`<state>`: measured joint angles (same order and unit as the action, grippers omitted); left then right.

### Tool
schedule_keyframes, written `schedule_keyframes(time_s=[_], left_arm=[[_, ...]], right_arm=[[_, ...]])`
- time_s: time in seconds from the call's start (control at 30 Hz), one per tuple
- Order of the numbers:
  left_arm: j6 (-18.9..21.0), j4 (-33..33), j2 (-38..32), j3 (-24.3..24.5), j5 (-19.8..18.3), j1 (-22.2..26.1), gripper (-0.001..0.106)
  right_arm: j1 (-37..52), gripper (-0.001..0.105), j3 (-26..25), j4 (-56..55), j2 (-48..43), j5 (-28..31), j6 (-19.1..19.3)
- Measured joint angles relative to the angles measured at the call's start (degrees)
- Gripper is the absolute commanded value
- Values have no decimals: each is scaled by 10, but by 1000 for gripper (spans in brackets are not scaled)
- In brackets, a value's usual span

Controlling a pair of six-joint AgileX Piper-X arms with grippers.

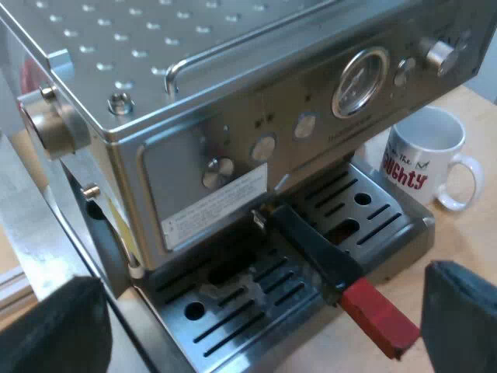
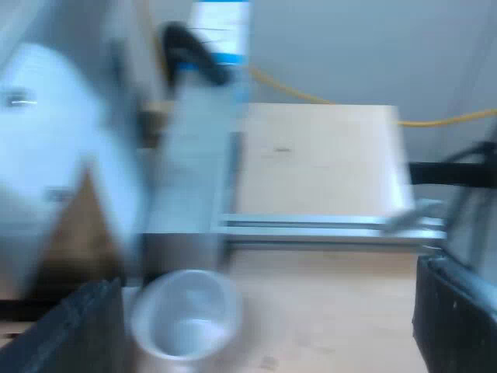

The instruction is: Put the handle in the coffee machine

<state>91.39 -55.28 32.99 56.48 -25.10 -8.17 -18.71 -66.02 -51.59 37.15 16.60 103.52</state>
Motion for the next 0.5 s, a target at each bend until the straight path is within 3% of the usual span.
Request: schedule_keyframes(time_s=[0.27, 0.5], left_arm=[[-5, -9, -47, 0, 1, 63, 82], [-5, -12, -150, 2, 1, 101, 82]], right_arm=[[61, 77, 0, -64, -44, 0, 23], [64, 77, 0, -106, -129, 13, 20]])
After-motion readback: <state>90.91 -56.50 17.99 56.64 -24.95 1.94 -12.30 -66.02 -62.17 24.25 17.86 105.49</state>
